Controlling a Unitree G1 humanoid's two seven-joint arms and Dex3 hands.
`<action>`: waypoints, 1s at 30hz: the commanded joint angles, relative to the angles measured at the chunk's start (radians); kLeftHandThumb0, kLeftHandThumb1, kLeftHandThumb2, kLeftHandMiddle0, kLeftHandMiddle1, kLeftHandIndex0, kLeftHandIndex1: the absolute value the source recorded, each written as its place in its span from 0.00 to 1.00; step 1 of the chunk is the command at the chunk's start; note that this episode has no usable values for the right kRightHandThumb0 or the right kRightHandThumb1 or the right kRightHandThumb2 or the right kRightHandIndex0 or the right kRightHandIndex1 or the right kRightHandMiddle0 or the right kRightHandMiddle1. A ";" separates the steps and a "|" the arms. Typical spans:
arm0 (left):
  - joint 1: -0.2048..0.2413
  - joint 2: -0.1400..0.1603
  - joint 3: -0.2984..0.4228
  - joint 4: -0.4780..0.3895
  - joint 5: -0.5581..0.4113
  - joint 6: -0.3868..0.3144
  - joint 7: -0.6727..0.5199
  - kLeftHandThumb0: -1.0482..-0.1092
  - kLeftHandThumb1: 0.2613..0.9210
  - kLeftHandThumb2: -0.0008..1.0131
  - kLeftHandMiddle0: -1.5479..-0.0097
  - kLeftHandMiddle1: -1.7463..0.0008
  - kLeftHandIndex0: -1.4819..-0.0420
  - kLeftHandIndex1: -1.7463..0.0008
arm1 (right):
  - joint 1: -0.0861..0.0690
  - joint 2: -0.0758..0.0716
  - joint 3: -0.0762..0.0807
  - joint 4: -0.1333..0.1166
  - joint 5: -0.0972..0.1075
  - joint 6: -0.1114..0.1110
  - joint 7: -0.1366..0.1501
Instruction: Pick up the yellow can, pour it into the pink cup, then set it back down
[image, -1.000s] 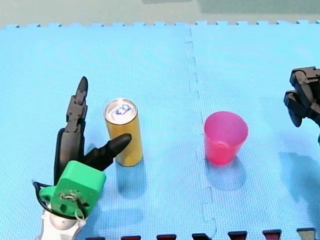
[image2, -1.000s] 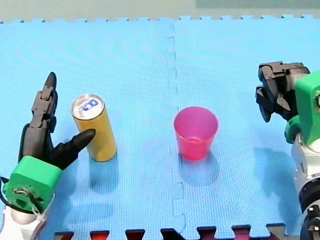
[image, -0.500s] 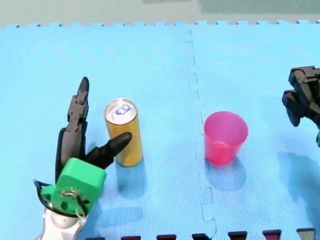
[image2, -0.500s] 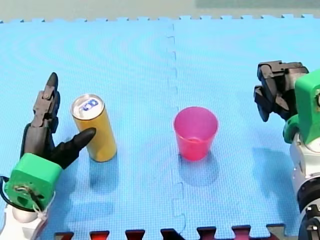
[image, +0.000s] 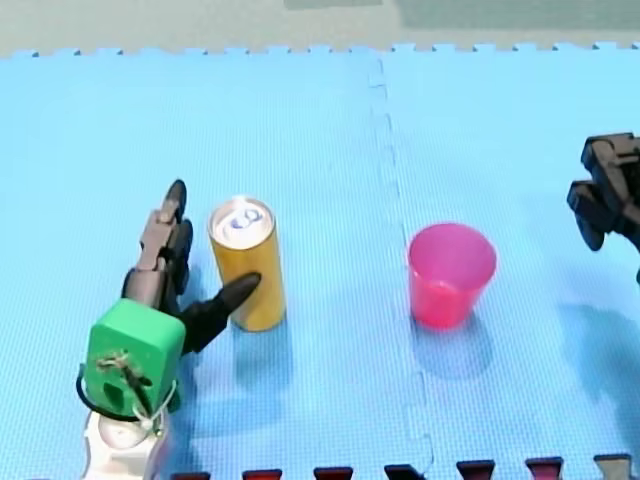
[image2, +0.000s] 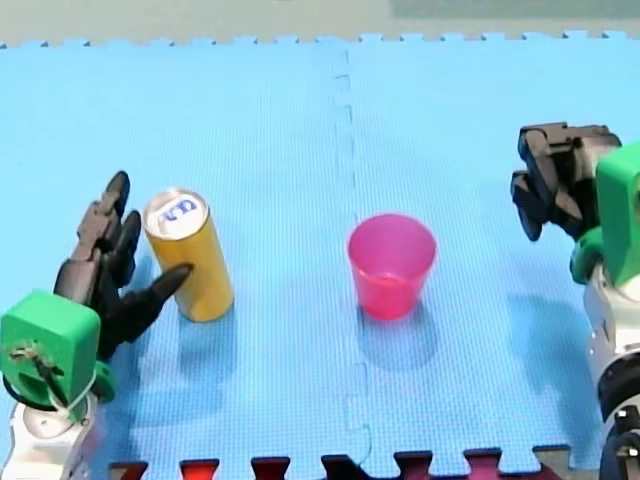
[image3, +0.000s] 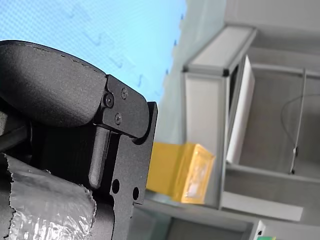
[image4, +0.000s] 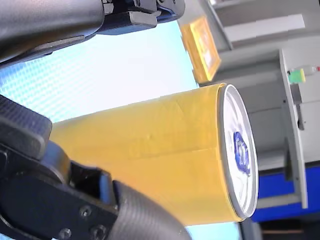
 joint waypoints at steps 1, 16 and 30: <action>-0.009 -0.002 0.011 0.012 -0.011 -0.009 -0.013 0.14 0.62 0.00 0.91 0.99 0.94 1.00 | -0.005 -0.007 -0.003 0.000 0.002 -0.005 0.000; -0.019 0.004 -0.001 0.013 0.045 0.036 0.018 0.15 0.65 0.01 0.93 1.00 0.94 1.00 | -0.008 -0.012 -0.010 0.004 0.006 -0.003 0.009; -0.038 0.048 -0.041 -0.009 0.078 0.130 -0.054 0.11 0.67 0.00 0.93 1.00 0.94 1.00 | -0.009 -0.017 -0.009 0.007 0.000 -0.004 0.002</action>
